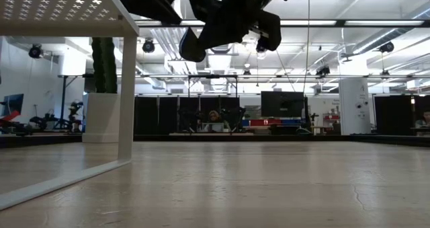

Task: Pick & Place Mini shaped plates
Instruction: Stack the drop shaped plate on top of the other drop shaped plate on the shelf

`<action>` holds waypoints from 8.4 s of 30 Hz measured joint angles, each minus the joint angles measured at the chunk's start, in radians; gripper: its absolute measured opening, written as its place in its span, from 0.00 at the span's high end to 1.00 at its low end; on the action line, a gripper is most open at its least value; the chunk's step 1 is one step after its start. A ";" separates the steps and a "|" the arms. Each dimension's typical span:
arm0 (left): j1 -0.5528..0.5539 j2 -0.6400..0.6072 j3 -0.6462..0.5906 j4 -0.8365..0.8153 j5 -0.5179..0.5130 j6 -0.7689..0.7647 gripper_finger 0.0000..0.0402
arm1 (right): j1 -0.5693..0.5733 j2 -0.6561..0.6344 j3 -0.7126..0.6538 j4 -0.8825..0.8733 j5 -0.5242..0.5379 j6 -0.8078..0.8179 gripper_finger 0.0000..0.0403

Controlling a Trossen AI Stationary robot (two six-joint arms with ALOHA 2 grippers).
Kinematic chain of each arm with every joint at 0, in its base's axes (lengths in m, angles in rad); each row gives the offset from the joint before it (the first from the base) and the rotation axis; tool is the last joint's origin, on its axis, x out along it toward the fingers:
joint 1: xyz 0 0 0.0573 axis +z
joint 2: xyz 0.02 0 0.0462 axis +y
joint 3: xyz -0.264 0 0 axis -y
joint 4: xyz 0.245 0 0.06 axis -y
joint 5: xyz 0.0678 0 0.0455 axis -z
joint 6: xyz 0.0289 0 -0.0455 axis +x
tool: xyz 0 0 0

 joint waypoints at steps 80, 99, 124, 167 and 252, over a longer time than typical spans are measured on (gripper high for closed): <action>0.042 0.139 0.048 -0.029 -0.006 0.058 1.00 | 0.007 0.000 0.020 0.008 0.009 -0.024 0.86; -0.024 0.085 0.119 -0.218 -0.067 -0.227 1.00 | 0.006 -0.151 0.020 -0.002 0.066 0.170 0.72; -0.541 0.088 0.317 -0.521 -0.413 -1.116 1.00 | 0.006 -0.294 0.019 -0.008 0.064 0.430 0.82; -0.642 0.167 0.306 -0.428 -0.244 -1.427 1.00 | 0.005 -0.294 0.019 -0.005 0.063 0.467 0.82; -0.567 0.130 0.278 -0.560 0.035 -1.032 0.75 | 0.005 -0.294 0.019 -0.007 0.063 0.466 0.81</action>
